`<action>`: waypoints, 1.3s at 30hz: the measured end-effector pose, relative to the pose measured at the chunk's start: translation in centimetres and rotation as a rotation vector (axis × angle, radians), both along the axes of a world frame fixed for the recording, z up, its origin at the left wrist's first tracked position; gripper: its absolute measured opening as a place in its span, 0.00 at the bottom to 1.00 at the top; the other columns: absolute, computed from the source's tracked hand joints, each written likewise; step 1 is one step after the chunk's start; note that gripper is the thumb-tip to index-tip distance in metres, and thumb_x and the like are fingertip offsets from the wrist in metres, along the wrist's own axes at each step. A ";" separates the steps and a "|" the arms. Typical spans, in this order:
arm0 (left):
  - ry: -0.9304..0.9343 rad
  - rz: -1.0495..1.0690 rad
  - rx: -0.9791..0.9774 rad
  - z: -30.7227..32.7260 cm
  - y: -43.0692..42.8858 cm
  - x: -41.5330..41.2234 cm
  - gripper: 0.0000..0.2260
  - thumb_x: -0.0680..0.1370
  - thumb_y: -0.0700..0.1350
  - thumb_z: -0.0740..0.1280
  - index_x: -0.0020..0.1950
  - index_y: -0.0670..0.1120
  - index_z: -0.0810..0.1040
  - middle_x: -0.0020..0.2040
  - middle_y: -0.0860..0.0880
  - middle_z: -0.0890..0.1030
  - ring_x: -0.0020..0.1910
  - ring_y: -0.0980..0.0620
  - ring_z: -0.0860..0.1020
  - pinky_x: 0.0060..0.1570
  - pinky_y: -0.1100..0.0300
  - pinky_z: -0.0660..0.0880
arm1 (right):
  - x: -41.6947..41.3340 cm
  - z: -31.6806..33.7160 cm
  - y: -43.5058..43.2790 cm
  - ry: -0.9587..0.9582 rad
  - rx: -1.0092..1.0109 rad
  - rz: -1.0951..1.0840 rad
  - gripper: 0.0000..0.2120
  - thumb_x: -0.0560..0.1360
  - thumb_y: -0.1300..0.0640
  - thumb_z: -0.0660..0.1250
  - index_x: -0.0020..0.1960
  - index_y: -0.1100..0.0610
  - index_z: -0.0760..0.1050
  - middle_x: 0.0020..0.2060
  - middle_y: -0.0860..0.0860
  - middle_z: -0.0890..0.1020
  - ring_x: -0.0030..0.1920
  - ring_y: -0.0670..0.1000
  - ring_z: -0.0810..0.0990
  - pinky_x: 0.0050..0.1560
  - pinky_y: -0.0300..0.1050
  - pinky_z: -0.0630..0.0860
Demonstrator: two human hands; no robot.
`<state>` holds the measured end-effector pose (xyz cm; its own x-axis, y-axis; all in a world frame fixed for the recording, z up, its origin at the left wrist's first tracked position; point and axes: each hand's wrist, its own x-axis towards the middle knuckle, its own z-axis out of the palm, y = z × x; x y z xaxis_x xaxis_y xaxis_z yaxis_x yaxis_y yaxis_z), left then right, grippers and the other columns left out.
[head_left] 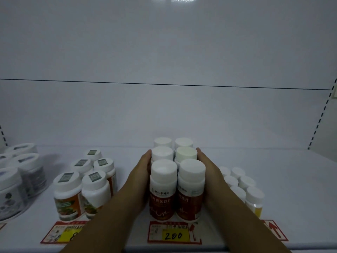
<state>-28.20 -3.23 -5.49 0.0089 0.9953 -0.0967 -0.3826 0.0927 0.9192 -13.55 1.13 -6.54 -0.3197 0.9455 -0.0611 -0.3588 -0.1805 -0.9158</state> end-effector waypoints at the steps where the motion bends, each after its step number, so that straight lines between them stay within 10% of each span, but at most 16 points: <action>1: -0.004 -0.012 0.025 -0.3 0.1 -0.1 0.21 0.79 0.56 0.55 0.46 0.48 0.86 0.49 0.44 0.86 0.45 0.47 0.84 0.47 0.53 0.76 | 0.2 -0.2 0.1 -0.028 0.088 0.001 0.18 0.78 0.47 0.60 0.58 0.57 0.79 0.47 0.53 0.85 0.52 0.56 0.82 0.62 0.55 0.73; 5: 0.014 0.022 0.074 -1.0 0.3 -0.2 0.21 0.80 0.57 0.54 0.45 0.49 0.85 0.45 0.46 0.86 0.42 0.50 0.85 0.44 0.54 0.75 | 0.4 -0.9 0.1 -0.123 0.346 -0.071 0.17 0.76 0.46 0.62 0.56 0.57 0.78 0.44 0.48 0.85 0.50 0.52 0.82 0.59 0.52 0.75; 9: 0.072 0.025 0.108 -1.2 0.3 -0.2 0.20 0.82 0.54 0.52 0.51 0.49 0.82 0.44 0.48 0.86 0.42 0.52 0.85 0.38 0.59 0.79 | 0.1 -1.6 -0.6 0.060 0.129 0.001 0.23 0.81 0.45 0.51 0.62 0.57 0.77 0.57 0.58 0.82 0.60 0.59 0.79 0.64 0.59 0.72; 15: 0.024 0.002 0.081 -1.2 0.1 -0.4 0.21 0.80 0.57 0.54 0.61 0.48 0.79 0.54 0.43 0.84 0.54 0.44 0.82 0.57 0.49 0.75 | -0.1 -1.7 -0.6 0.120 0.084 0.050 0.27 0.80 0.42 0.48 0.62 0.57 0.77 0.55 0.59 0.83 0.57 0.58 0.81 0.59 0.54 0.76; 26: -0.070 0.020 0.026 -0.4 -1.0 0.1 0.27 0.78 0.59 0.51 0.34 0.55 0.86 0.41 0.49 0.87 0.39 0.50 0.85 0.46 0.53 0.75 | -0.2 -1.5 0.6 0.079 -0.045 -0.096 0.36 0.69 0.29 0.55 0.68 0.49 0.71 0.64 0.53 0.78 0.62 0.57 0.78 0.66 0.59 0.71; 39: -0.055 0.009 0.090 -0.3 -1.4 0.2 0.25 0.78 0.59 0.51 0.39 0.55 0.86 0.44 0.50 0.87 0.42 0.52 0.85 0.47 0.54 0.75 | 0.3 -1.6 -0.7 0.089 0.099 0.079 0.37 0.71 0.28 0.45 0.66 0.49 0.74 0.60 0.54 0.81 0.62 0.58 0.78 0.67 0.61 0.68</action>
<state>-28.03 -4.60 -5.82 0.0027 1.0000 -0.0062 -0.4329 0.0068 0.9014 -13.27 0.43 -8.14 -0.3933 0.9172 0.0633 -0.4276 -0.1215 -0.8957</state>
